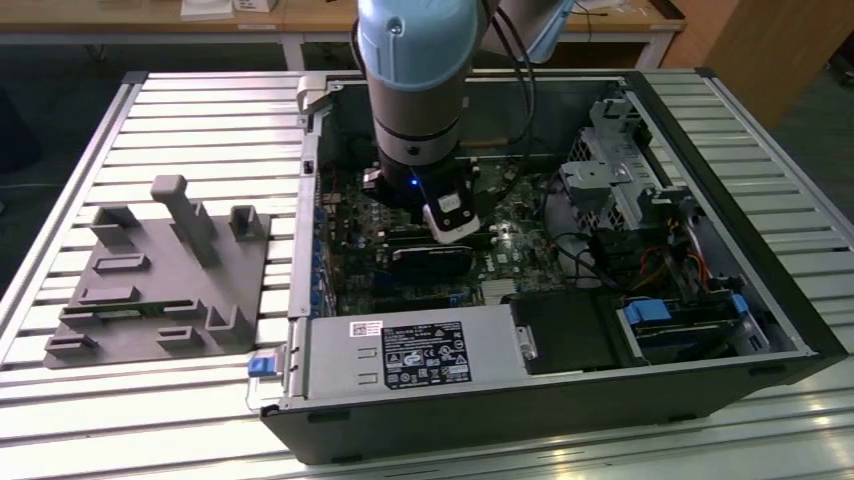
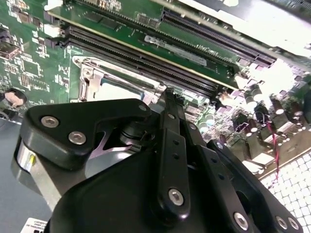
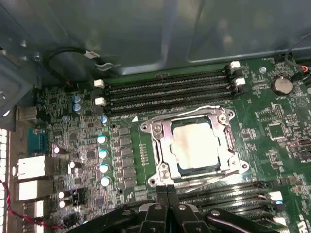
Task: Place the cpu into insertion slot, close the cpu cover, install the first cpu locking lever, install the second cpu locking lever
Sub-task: 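Install the second cpu locking lever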
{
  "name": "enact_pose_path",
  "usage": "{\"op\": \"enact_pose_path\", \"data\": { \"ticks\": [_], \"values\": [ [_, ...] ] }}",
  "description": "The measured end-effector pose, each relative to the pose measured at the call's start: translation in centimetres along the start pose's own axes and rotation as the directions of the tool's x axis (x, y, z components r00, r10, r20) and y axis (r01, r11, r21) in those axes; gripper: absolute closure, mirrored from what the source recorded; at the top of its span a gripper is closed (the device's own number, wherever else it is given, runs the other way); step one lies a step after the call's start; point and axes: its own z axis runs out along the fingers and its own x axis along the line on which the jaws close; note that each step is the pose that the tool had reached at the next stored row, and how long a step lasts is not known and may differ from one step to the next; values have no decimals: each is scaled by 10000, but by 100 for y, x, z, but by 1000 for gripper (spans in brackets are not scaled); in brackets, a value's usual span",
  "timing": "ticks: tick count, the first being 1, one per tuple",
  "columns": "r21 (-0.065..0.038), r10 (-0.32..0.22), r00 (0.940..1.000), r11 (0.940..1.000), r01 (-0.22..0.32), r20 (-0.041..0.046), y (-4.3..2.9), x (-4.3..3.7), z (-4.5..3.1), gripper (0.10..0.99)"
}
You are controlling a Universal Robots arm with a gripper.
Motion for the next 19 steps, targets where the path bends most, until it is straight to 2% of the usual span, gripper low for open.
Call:
{"op": "enact_pose_path", "data": {
  "ticks": [4,9,14,19],
  "values": [
    [-175,11,10000,9998,-11,-29,-14,1,45,980],
    [-262,16,10000,9997,-17,-43,-45,-3,57,980],
    [-359,22,10000,9994,-24,-59,-111,-11,47,980],
    [-471,29,10000,9989,-32,-78,-135,6,92,980]
  ]
}}
